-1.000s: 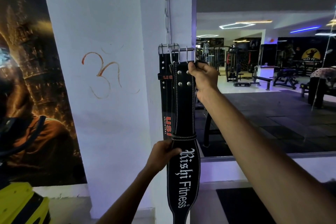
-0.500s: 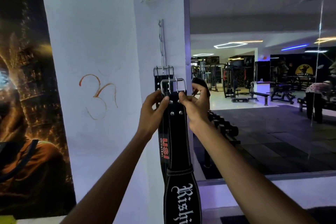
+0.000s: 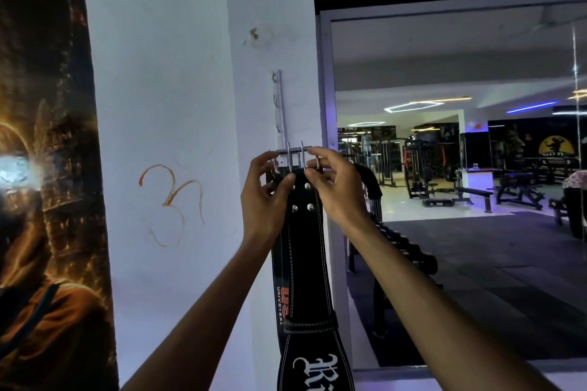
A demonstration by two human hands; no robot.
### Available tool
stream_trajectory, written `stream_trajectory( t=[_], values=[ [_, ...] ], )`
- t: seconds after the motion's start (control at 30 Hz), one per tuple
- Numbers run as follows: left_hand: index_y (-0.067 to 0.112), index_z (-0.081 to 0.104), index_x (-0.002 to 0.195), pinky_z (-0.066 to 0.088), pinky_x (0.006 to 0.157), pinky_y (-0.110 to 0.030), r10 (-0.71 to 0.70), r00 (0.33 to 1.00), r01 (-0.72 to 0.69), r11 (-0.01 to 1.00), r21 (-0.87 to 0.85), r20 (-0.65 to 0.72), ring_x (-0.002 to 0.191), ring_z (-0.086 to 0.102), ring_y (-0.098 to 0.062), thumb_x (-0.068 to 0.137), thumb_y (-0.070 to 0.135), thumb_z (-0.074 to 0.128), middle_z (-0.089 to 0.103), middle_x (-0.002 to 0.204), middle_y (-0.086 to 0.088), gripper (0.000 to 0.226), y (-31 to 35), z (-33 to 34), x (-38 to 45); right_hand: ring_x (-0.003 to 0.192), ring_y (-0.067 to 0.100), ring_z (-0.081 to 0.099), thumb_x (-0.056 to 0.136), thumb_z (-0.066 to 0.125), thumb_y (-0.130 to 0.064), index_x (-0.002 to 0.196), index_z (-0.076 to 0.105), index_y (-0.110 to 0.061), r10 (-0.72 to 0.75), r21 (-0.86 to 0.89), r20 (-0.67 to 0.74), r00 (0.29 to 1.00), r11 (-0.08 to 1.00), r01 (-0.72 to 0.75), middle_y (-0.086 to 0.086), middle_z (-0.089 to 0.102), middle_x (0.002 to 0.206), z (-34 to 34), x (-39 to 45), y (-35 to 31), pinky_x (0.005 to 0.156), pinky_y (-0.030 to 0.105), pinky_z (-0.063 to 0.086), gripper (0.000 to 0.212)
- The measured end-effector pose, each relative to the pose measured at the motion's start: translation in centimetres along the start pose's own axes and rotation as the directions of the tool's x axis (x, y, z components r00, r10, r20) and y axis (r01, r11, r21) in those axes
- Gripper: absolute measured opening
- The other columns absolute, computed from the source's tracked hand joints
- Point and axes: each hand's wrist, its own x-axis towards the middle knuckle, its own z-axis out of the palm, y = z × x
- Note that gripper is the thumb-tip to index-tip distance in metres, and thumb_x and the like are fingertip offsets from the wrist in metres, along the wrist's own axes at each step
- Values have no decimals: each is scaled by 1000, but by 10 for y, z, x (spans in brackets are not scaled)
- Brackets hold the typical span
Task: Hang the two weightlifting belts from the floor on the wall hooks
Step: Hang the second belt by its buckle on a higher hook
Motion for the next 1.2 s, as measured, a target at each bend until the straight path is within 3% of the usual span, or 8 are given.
stream_trajectory(
  t=[0.17, 0.4, 0.57, 0.7, 0.87, 1.0, 1.1, 1.2],
  values=[
    [15, 73, 119, 58, 99, -43, 112, 992, -117, 989, 88, 52, 119, 67, -26, 91, 9, 72, 60, 132, 4, 29, -26, 4, 40, 85, -6, 67, 90, 69, -18, 123, 67, -16, 29, 56, -30, 999, 998, -27, -8, 70, 99, 12, 31, 17, 80, 13, 54, 33],
    [29, 72, 105, 60, 91, -42, 131, 984, -127, 991, -36, 124, 105, 72, -24, 91, 10, 69, 66, 126, 6, 24, -61, 0, 100, 91, 11, 70, 86, 73, -27, 107, 72, -17, -32, 59, -191, 981, 997, 44, -3, 75, 96, 51, 78, 47, 80, 43, 61, 24],
    [20, 58, 127, 55, 66, -18, 109, 985, -89, 986, -143, 136, 80, 69, -17, 93, 2, 68, 62, 127, 2, 40, -79, 3, 156, 62, -10, 65, 84, 75, -25, 118, 64, -19, -31, 51, -271, 962, 998, 47, -15, 70, 80, 80, 128, 62, 64, 10, 53, 36],
    [19, 50, 145, 62, 87, -34, 15, 995, 4, 982, -191, 101, 97, 73, -20, 93, 13, 72, 67, 130, -3, 57, -89, 12, 189, 69, -3, 68, 83, 75, -28, 120, 66, -13, -25, 37, -309, 951, 999, 38, -5, 72, 90, 96, 163, 68, 76, 25, 57, 41],
    [24, 77, 98, 62, 86, -44, 111, 992, -99, 978, -183, 54, 77, 73, -12, 94, 15, 70, 80, 91, 4, 12, -102, 21, 233, 71, 12, 71, 83, 74, -26, 102, 72, -17, -8, 52, -309, 951, 998, 25, -2, 76, 89, 108, 203, 76, 68, 38, 62, 21],
    [15, 73, 123, 60, 95, -54, 104, 991, -89, 982, -166, 82, 91, 76, -15, 91, 26, 74, 79, 110, -3, 34, -118, 30, 270, 56, 16, 66, 84, 73, -22, 67, 60, -29, 2, 10, -303, 953, 1000, 1, -1, 74, 75, 112, 235, 85, 50, 51, 60, 22],
    [16, 51, 149, 57, 99, -54, 88, 995, -84, 992, -91, 47, 111, 73, -23, 84, 38, 77, 76, 118, -2, 73, -130, 35, 289, 60, 17, 70, 80, 76, -27, 80, 68, -24, 11, -2, -299, 954, 1000, -13, 3, 77, 78, 116, 252, 95, 57, 52, 61, 8],
    [14, 60, 141, 58, 99, -53, 139, 988, -137, 990, -42, 72, 113, 73, -25, 87, 37, 75, 74, 126, -2, 60, -144, 37, 302, 79, 27, 73, 78, 77, -29, 97, 71, -5, 41, -33, -286, 957, 998, -53, 9, 77, 87, 119, 264, 104, 74, 48, 61, 31]
  ],
)
